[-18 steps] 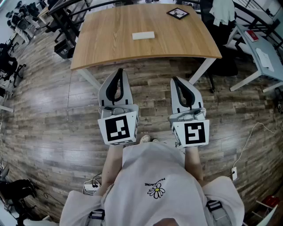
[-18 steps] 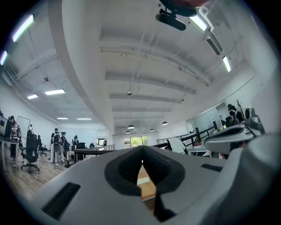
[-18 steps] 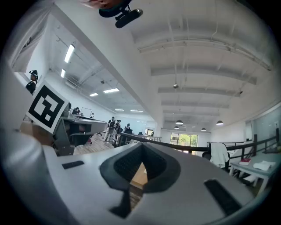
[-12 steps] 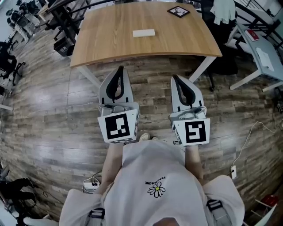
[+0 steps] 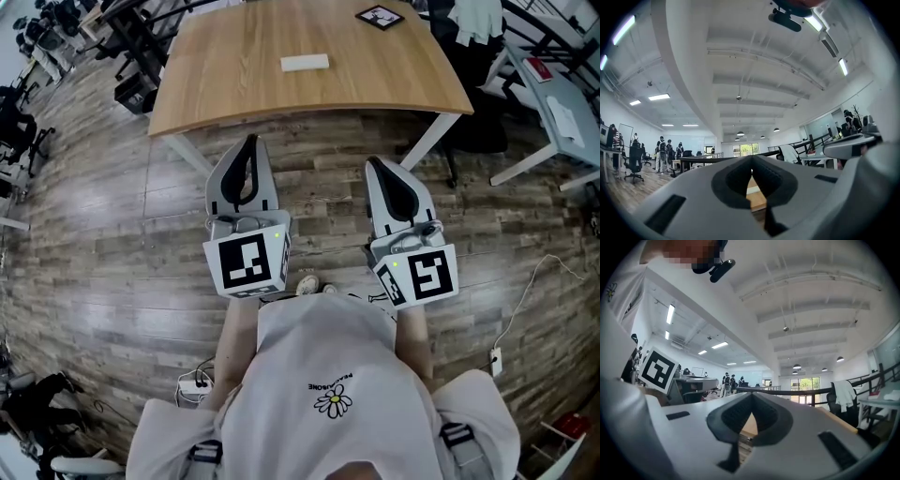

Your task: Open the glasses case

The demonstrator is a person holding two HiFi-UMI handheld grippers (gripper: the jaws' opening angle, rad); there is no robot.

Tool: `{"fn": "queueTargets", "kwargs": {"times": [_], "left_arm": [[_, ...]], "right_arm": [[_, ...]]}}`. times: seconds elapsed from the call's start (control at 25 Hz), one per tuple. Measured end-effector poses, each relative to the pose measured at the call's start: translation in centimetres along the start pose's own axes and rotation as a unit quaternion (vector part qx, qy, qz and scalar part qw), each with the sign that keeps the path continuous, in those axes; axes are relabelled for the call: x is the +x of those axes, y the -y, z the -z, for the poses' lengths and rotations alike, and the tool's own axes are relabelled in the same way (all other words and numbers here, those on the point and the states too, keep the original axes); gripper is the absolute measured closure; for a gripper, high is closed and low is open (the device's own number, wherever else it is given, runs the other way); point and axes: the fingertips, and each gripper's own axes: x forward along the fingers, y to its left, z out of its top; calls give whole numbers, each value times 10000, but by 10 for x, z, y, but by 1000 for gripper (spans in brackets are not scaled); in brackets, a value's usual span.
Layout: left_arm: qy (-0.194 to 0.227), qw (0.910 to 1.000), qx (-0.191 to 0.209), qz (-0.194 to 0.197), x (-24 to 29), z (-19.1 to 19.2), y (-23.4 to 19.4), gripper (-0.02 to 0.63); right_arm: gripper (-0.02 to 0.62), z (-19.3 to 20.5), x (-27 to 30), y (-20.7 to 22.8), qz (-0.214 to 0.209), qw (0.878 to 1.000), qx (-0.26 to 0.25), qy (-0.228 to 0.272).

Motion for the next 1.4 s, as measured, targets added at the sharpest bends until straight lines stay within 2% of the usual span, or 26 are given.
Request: {"fn": "queueTargets", "kwargs": {"times": [0.12,0.36,0.48,0.64,0.76,0.88,1.08,1.24,1.4], "left_arm": [[-81,10000,-18,-53,-1,5,2,589],[-141,9989,-387,-241,-7,17,6,590],[-65,9989,-339,-321,-8,18,11,590],[-34,9991,-267,-319,3,18,15,589],[93,9989,-322,-341,20,18,11,589],[181,9981,-506,-299,53,32,5,591],[28,9975,-649,-278,123,60,-3,591],[-89,9973,-721,-143,193,71,-28,591],[-147,9976,-673,-21,260,80,-62,590]], "right_arm": [[589,4,-4,4,-5,10000,4,-30],[589,20,-16,15,-16,9997,-102,-214],[589,31,-25,29,83,9997,-46,-220],[589,45,-29,51,248,9986,370,-288],[589,48,-23,64,286,9988,309,-248],[589,57,-5,84,433,9987,195,-172],[589,72,42,117,445,9985,14,-327],[589,72,110,138,527,9972,-268,-461],[589,76,191,149,383,9970,-288,-613]]}}
